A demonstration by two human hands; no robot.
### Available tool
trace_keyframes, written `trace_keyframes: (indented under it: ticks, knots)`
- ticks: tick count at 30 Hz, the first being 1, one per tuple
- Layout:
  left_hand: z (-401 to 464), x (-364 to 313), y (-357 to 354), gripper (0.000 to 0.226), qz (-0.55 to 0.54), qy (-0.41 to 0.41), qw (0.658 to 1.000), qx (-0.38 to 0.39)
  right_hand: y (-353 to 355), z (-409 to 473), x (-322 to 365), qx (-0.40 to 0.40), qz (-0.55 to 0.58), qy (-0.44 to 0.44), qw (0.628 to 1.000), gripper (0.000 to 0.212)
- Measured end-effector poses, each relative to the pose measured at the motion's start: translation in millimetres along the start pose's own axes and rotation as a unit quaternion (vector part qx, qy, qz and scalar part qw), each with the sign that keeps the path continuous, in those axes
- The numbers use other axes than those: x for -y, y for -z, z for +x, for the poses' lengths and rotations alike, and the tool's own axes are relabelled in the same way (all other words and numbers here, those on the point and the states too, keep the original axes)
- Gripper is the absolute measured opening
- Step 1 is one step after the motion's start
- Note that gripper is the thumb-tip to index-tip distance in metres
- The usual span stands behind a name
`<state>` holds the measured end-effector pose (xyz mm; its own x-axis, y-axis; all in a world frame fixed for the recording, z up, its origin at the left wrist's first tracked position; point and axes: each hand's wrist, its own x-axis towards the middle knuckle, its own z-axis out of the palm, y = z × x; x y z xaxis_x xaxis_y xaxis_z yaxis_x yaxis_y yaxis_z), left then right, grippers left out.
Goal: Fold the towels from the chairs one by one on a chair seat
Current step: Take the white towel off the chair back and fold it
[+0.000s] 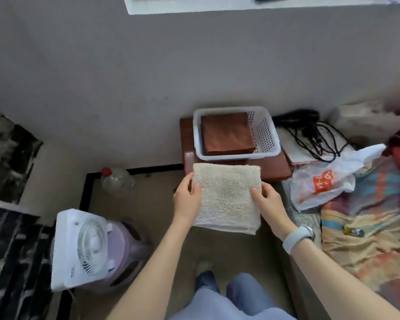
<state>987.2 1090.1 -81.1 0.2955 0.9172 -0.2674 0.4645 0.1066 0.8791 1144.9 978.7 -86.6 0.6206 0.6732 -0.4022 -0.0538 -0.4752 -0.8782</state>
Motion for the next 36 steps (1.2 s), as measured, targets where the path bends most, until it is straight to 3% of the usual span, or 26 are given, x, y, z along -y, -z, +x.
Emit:
trace_keyframes:
  ticks: [6,16,20,22,24,26,28,31,36]
  knots:
    - [98,-40,-38,0.043,-0.026,0.008,0.999,0.041,12,98,47,-0.034,-0.003,0.017,0.999,0.013]
    - [227,-51,-106,0.045,-0.041,0.083,0.996,-0.001,11,266,68,0.049,-0.056,0.039,0.996,0.024]
    - [247,-46,-124,0.048,0.069,0.115,0.990,-0.043,10,299,63,0.101,-0.129,-0.007,0.986,0.031]
    - [245,-48,-125,0.057,0.203,0.093,0.970,-0.100,11,299,60,0.060,-0.234,0.008,0.970,0.042]
    - [241,-51,-128,0.062,0.292,-0.007,0.949,-0.122,9,292,63,-0.028,-0.319,0.116,0.940,0.049]
    - [241,-50,-135,0.057,0.368,-0.119,0.919,-0.078,2,290,64,-0.045,-0.390,0.265,0.881,0.048]
    - [248,-42,-143,0.055,0.425,-0.157,0.892,-0.001,-9,295,56,0.010,-0.464,0.337,0.819,0.049]
    - [265,-18,-153,0.057,0.442,-0.136,0.885,0.057,-20,314,36,0.066,-0.524,0.309,0.791,0.053]
    - [286,11,-161,0.062,0.469,-0.173,0.865,0.040,-32,337,2,0.074,-0.541,0.290,0.786,0.061]
